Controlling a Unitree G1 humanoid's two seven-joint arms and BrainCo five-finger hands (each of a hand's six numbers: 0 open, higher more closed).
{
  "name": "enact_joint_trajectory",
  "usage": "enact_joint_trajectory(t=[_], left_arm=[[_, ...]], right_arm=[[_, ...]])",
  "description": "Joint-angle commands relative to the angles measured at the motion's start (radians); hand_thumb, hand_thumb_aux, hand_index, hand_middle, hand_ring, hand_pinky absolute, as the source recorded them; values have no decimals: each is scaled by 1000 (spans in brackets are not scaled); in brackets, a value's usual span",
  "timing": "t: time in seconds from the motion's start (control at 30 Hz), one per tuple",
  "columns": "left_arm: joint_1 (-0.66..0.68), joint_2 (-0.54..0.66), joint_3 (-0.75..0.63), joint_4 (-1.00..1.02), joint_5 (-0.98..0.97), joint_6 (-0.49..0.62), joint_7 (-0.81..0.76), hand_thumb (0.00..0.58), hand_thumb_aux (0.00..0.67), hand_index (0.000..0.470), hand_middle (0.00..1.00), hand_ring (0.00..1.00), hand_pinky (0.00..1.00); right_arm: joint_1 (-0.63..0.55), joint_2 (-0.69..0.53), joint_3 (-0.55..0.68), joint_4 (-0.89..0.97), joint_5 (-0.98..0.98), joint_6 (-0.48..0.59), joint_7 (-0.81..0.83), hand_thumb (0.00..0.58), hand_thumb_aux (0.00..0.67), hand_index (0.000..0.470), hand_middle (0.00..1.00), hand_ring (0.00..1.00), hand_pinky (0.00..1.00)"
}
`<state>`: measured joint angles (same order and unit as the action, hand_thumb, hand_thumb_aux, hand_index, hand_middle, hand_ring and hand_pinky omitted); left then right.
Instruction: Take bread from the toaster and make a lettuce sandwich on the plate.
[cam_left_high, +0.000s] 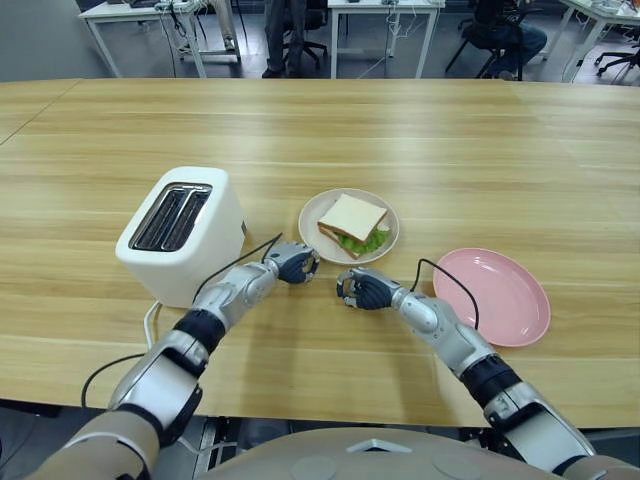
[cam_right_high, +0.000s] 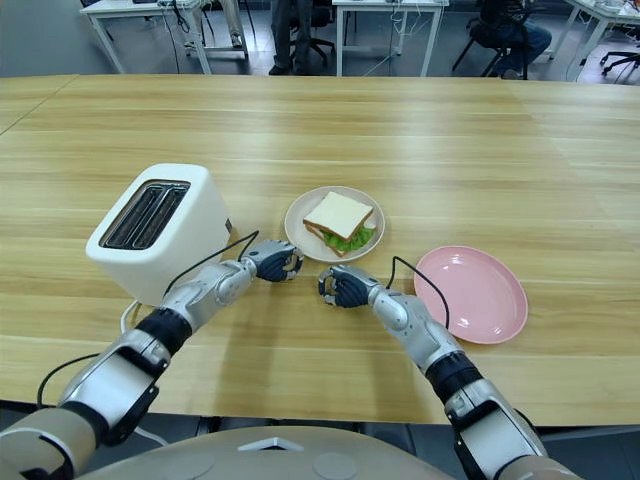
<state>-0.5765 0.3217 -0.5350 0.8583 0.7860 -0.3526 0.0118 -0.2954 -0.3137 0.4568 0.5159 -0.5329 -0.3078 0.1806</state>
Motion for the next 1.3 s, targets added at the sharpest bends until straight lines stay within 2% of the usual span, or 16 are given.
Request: enact_joint_trajectory(t=[0.03, 0.13, 0.27, 0.37, 0.43, 0.47, 0.5, 0.53, 0.57, 0.6, 0.63, 0.7, 0.83, 1.03, 1.2, 1.3], left_arm=[[-49, -10, -13, 118, -2, -33, 55, 580, 670, 460, 1000, 1000, 1000], [-50, 1, -1, 113, -26, -68, 58, 580, 670, 460, 1000, 1000, 1000], [28, 49, 55, -20, -121, -119, 10, 580, 670, 460, 1000, 1000, 1000], [171, 73, 140, -234, -299, -150, -87, 580, 670, 460, 1000, 1000, 1000], [291, 86, 190, -410, -436, -150, -164, 580, 670, 460, 929, 929, 929], [359, 90, 214, -505, -523, -143, -205, 580, 670, 460, 773, 773, 773], [424, 91, 233, -592, -618, -133, -248, 572, 591, 406, 573, 573, 573], [485, 92, 249, -672, -712, -118, -293, 500, 420, 289, 200, 200, 200], [546, 94, 261, -746, -811, -110, -336, 304, 208, 143, 0, 0, 0], [601, 96, 269, -811, -905, -97, -380, 0, 0, 0, 0, 0, 0], [658, 98, 279, -874, -1006, -78, -426, 0, 0, 0, 0, 0, 0], [735, 94, 302, -957, -1157, -60, -497, 0, 0, 0, 0, 0, 0], [851, 72, 355, -1077, -1406, -26, -624, 0, 0, 0, 0, 0, 0], [972, 25, 463, -1216, -1759, 64, -790, 0, 0, 0, 0, 0, 0], [985, 7, 509, -1233, -1853, 158, -903, 0, 0, 0, 0, 0, 0], [967, -12, 512, -1208, -1816, 193, -921, 0, 0, 0, 0, 0, 0]], right_arm=[[-28, 7, 2, 111, -11, -16, -36, 580, 670, 460, 1000, 1000, 1000], [-32, 3, -1, 113, -4, -32, -45, 580, 670, 460, 1000, 1000, 1000], [23, -5, -42, 25, 102, -63, 23, 580, 670, 460, 1000, 1000, 1000], [127, 6, -112, -125, 354, -52, 192, 580, 670, 460, 1000, 1000, 1000], [202, 16, -167, -240, 565, -10, 312, 580, 670, 460, 1000, 1000, 1000], [247, 19, -196, -309, 695, 24, 382, 580, 670, 460, 1000, 1000, 1000], [289, 23, -225, -373, 818, 68, 441, 580, 670, 460, 1000, 1000, 1000], [330, 24, -251, -433, 925, 117, 491, 580, 670, 460, 1000, 1000, 1000], [371, 20, -276, -492, 1033, 170, 543, 579, 641, 440, 976, 976, 976], [406, 16, -300, -543, 1132, 231, 580, 294, 200, 137, 631, 631, 631], [435, 13, -326, -584, 1220, 293, 606, 0, 0, 0, 216, 216, 216], [473, 11, -369, -631, 1331, 375, 636, 0, 0, 0, 0, 0, 0], [521, 22, -446, -672, 1501, 504, 681, 0, 0, 0, 0, 0, 0], [561, 32, -519, -715, 1651, 634, 721, 0, 0, 0, 0, 0, 0], [536, 41, -601, -698, 1748, 721, 694, 0, 0, 0, 0, 0, 0], [537, 54, -630, -706, 1758, 739, 699, 0, 0, 0, 0, 0, 0]])
